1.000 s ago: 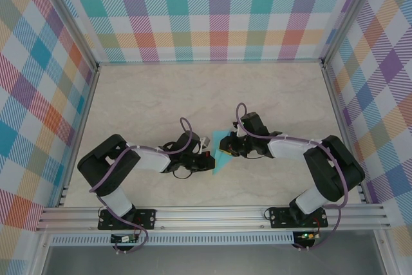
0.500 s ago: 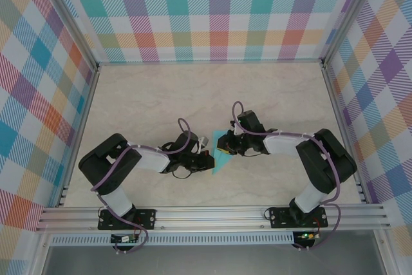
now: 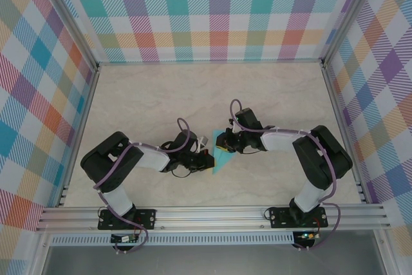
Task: Fold a paper plane with a square sheet of paper (pick it up from the middle)
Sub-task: Fourth fold the wing at the center of the table.
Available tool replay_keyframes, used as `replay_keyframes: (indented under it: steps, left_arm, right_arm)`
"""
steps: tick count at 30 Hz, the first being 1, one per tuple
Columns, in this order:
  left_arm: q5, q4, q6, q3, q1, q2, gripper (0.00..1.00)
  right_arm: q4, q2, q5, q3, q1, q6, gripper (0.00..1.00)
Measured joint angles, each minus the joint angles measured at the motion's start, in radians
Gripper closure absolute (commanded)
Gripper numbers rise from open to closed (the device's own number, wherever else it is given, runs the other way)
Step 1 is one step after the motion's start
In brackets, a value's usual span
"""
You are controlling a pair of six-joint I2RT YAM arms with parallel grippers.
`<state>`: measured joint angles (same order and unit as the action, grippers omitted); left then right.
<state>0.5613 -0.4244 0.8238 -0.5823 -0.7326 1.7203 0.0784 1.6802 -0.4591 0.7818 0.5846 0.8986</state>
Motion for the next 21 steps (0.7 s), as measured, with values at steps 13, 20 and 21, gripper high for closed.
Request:
replay_keyframes:
  steps: [13,20,21]
  left_arm:
    - [0.040,-0.017,0.022,0.000,0.016,0.017,1.00]
    - [0.051,-0.016,0.023,-0.003,0.021,0.021,1.00]
    - [0.053,-0.016,0.023,-0.003,0.021,0.022,1.00]
  right_arm:
    - [-0.020,0.054,0.007,0.029,0.000,-0.014,0.82]
    - [-0.044,0.060,0.014,0.048,0.000,-0.023,0.82]
    - [-0.046,0.061,0.015,0.050,0.000,-0.024,0.82]
